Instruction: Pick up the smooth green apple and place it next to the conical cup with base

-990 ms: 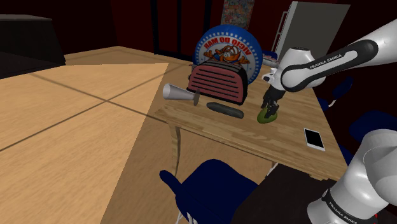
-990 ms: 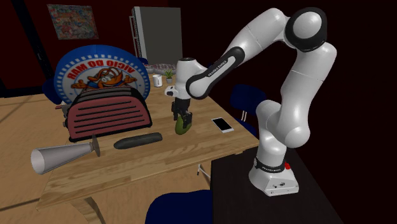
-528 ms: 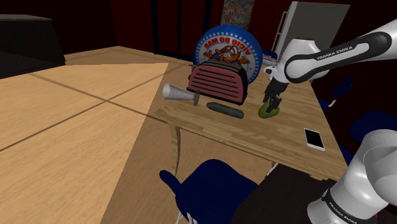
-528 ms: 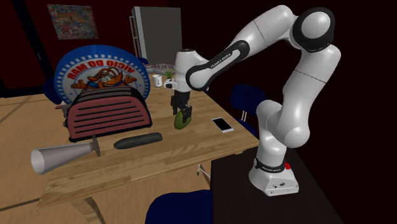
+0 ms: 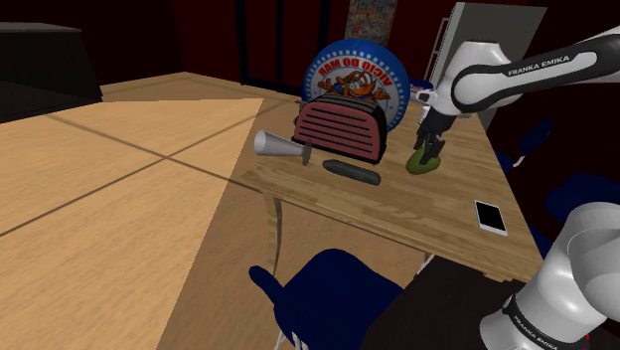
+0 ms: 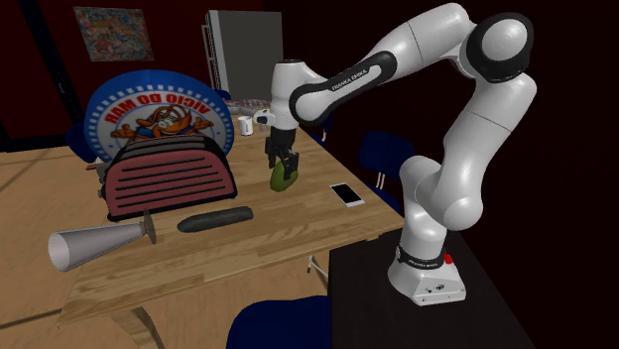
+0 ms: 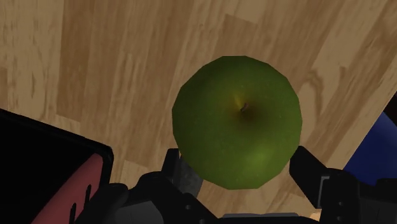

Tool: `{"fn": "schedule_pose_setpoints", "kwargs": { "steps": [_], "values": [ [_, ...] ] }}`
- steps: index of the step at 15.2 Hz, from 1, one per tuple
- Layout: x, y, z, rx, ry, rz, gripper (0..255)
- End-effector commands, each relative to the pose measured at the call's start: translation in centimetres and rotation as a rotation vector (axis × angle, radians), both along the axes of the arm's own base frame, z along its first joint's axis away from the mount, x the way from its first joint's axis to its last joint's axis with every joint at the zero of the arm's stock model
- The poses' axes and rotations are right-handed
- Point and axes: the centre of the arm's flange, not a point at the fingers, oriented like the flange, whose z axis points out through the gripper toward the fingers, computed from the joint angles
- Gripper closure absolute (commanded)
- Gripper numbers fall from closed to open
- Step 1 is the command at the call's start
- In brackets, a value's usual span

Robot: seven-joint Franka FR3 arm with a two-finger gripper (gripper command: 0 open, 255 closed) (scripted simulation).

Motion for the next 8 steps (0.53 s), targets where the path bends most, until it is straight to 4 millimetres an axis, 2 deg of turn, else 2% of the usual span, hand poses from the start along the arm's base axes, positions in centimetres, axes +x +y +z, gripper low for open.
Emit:
{"fn": "schedule_pose_setpoints", "kwargs": {
  "steps": [1, 8],
  "values": [
    [-0.1, 0.0, 1.1, 0.0, 0.0, 0.0, 255],
    [-0.1, 0.0, 4.7, 0.0, 0.0, 0.0, 255]
  ]
}}
